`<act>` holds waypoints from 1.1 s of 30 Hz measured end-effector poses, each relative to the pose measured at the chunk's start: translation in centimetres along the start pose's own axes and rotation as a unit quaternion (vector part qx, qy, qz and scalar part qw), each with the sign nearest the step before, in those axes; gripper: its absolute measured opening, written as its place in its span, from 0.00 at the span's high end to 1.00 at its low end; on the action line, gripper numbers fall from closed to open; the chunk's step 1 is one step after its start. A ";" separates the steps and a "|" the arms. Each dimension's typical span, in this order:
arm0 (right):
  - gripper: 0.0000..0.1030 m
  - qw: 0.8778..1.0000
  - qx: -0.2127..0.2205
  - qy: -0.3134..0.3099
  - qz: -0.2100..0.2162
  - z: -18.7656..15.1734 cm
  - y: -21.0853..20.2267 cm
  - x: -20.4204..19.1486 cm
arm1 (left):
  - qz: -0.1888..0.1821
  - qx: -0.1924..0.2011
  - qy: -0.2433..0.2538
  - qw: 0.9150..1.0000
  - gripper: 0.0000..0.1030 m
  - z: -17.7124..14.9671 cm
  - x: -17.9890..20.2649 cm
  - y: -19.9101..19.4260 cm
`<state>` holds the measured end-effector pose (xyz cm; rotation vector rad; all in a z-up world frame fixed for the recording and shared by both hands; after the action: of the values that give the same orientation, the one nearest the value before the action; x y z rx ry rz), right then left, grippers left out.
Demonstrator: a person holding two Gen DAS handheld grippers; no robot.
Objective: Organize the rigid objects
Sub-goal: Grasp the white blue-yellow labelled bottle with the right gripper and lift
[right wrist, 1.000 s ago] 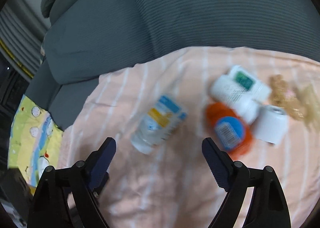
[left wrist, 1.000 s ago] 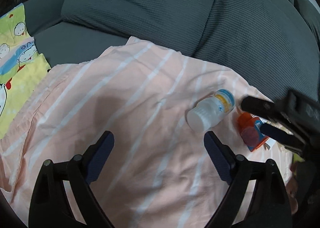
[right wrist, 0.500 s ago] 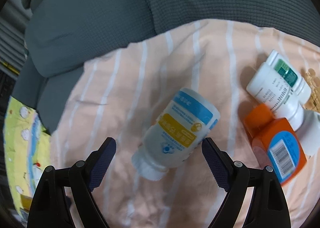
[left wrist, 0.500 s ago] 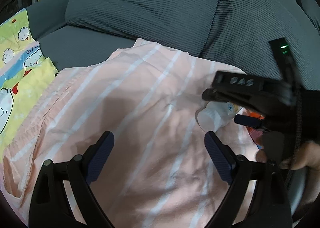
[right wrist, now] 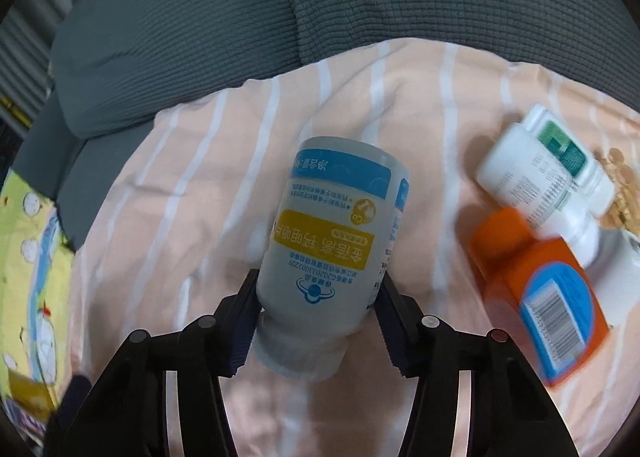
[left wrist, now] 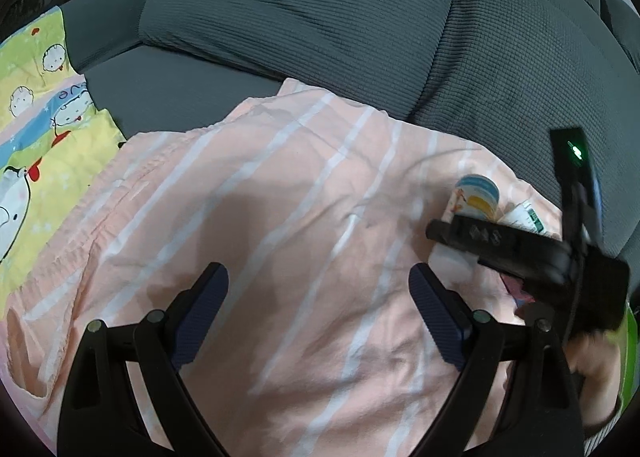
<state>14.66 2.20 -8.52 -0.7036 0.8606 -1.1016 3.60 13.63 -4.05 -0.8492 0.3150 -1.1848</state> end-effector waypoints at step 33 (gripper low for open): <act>0.28 0.994 0.058 0.082 0.032 -12.4 -14.6 13.4 | -0.171 -0.107 0.109 0.973 0.11 -8.9 13.0 -1.3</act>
<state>-0.01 -15.77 -5.63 -0.4911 0.9443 -1.1522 2.03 -1.90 -6.31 -0.9893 0.4964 -1.5906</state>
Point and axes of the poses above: each gripper's, at about its wrist camera, not at the fingertips, and y roughly the way its jaws point, x to its right, z to its top, the point moved 5 cm from there along y, roughly the way its jaws point, and after that the axes turned 3 degrees about x, right-handed, at the moved point
